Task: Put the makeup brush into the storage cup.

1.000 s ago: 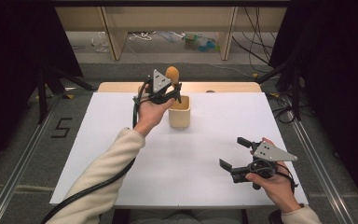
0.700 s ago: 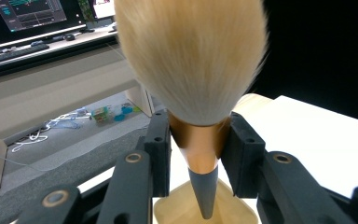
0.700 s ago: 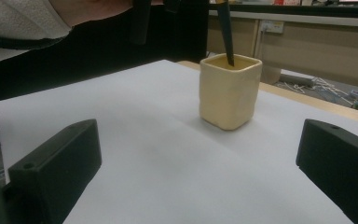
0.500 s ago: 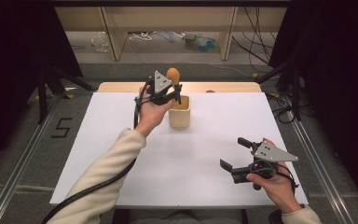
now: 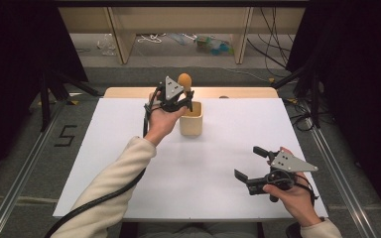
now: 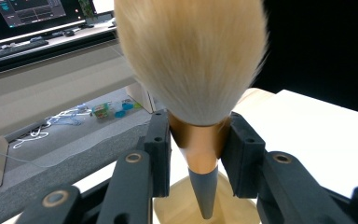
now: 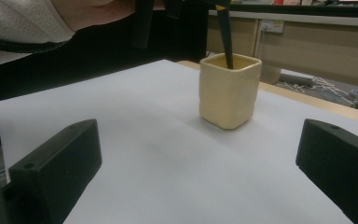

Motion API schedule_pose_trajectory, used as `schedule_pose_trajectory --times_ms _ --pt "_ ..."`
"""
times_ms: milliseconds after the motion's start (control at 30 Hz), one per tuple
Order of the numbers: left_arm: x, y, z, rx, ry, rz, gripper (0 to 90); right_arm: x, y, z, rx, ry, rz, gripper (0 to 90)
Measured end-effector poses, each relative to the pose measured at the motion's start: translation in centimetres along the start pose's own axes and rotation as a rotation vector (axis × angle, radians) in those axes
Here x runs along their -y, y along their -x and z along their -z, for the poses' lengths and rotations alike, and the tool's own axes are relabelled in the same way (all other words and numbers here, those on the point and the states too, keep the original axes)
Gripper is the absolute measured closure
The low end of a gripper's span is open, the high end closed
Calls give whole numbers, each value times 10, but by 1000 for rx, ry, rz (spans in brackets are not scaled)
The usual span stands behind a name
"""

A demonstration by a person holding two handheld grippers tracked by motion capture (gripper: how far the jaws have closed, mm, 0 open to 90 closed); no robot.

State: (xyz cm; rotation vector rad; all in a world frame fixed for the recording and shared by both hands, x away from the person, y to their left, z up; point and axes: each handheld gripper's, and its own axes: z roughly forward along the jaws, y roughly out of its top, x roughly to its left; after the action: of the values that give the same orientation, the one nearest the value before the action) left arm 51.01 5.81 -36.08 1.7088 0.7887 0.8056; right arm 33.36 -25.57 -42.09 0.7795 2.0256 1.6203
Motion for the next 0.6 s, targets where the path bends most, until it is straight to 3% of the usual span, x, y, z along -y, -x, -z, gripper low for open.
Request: schedule_pose_trajectory --times_ms 467,567,600 --pt "5 2 -4 6 -18 -10 657 1 1 0 -5 -2 1 9" --pt "6 3 -5 5 -23 -10 657 1 -1 1 -10 -20 -23 9" --pt "7 3 -5 4 -23 -9 656 1 1 0 -6 3 0 9"
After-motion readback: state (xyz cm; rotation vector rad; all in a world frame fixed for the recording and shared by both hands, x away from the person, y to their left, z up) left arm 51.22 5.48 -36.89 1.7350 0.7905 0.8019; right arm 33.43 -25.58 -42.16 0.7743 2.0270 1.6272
